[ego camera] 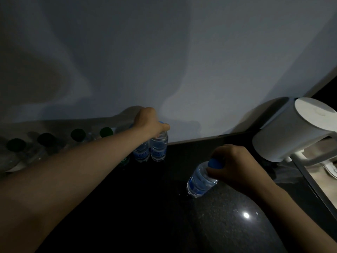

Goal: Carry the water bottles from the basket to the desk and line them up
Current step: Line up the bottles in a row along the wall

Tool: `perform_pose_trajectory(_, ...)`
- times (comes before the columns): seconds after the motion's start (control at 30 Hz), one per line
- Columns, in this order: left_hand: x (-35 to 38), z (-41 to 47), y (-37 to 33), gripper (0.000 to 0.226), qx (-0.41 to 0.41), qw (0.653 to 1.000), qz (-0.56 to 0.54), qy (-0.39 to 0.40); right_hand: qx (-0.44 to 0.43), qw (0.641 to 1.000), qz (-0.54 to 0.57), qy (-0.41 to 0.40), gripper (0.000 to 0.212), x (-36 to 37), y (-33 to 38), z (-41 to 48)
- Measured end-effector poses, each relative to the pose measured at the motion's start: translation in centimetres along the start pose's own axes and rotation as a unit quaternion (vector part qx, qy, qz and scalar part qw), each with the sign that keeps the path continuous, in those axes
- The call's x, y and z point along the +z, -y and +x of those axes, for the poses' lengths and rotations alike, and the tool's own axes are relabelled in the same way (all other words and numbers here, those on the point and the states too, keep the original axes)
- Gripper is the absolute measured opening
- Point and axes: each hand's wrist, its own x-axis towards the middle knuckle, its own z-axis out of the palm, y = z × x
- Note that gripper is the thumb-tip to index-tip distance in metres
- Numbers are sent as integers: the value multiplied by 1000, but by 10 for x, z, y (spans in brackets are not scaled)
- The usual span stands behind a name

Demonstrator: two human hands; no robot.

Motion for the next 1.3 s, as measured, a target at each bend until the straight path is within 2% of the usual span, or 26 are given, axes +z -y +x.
perform_pose_trajectory(0.2,-1,2,1,28,1,999,-35,39,9,1000,-7,14,28,-9,8,29)
perform_pose_trajectory(0.67,-3,-3,1,23,5,996,-68,52,-31,998,-56,17,31,-13,13,103)
perform_pose_trajectory(0.87,-3,-2,2,26,10,997,-57,51,27,997,-60,-48,33,-12,19,119)
perform_pose_trajectory(1.03,-3,-2,2,25,13,998,-46,47,63,996,-51,-30,38,-6,24,134)
perform_pose_trajectory(1.3,-3,-4,2,23,21,997,-66,42,82,996,-12,-16,32,-2,32,145)
